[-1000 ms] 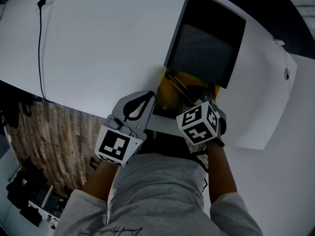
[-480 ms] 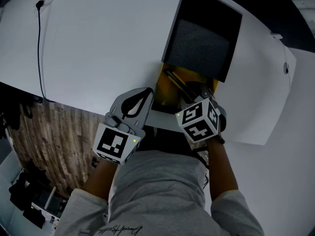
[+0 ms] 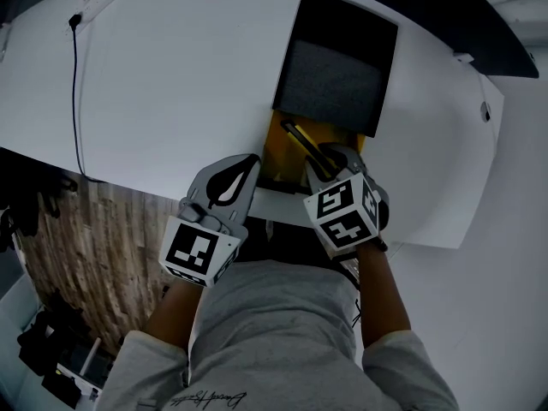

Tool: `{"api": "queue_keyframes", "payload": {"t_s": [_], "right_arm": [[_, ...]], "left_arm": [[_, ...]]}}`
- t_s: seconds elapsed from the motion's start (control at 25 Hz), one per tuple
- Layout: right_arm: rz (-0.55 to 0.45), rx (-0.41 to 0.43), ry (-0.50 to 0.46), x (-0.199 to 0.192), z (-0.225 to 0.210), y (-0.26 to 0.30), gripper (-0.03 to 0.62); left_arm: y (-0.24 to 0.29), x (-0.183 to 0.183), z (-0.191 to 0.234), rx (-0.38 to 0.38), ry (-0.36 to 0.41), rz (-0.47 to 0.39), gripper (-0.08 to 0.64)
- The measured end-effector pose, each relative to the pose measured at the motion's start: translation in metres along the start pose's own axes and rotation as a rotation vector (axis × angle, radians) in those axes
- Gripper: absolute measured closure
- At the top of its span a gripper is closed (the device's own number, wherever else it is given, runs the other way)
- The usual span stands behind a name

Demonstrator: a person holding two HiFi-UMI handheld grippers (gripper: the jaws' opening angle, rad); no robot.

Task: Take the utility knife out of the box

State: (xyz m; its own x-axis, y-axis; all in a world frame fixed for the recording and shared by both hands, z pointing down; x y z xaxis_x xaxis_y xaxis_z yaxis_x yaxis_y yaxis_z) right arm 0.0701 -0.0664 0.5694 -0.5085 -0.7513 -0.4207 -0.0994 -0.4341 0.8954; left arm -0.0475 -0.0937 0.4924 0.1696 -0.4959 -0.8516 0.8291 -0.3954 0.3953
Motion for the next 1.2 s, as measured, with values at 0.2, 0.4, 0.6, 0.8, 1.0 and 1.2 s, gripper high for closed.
{"api": "queue_keyframes", "payload": {"t_s": [0.2, 0.4, 0.6, 0.8, 1.0, 1.2], "right_arm": [[-0.073, -0.008, 0.052, 0.009, -0.008, -0.022, 0.46], [-0.153, -0.009, 0.098, 0.016, -0.015, -0.049, 0.46], [-0.239, 0.017, 0.16, 0.027, -0.018, -0.078, 0.46], [-0.293, 0.029, 0.185, 0.03, -0.023, -0.101, 0.46], [-0.358, 0.03, 0.191, 0.042, -0.026, -0.131, 0.46], [-0.408, 0.031, 0.171, 0.052, -0.031, -0.154, 0.46]], "left_arm": [[-0.009, 0.014, -0.008, 0.007, 0.033, -0.019, 0.56], [-0.016, 0.03, -0.016, 0.016, 0.071, -0.04, 0.56], [-0.023, 0.043, -0.023, 0.02, 0.065, -0.052, 0.56], [-0.027, 0.062, -0.031, 0.019, 0.094, -0.07, 0.56], [-0.034, 0.081, -0.039, 0.018, 0.131, -0.093, 0.56], [-0.04, 0.095, -0.049, 0.013, 0.137, -0.118, 0.56]]}}
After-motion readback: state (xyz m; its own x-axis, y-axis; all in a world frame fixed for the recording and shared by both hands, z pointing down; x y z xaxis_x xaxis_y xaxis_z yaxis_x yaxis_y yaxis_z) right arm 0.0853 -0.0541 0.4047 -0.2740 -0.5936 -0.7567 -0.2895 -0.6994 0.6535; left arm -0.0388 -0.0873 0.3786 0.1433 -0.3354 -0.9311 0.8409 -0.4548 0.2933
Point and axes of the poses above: the fingertips, and each gripper's own axes: y forward along the fingers, z to its left, x out of its top, the point moved 2 cm from there along -y, backward along the fingers, and after that the axes turned 8 degrees about -x, right-handed, at the moved point
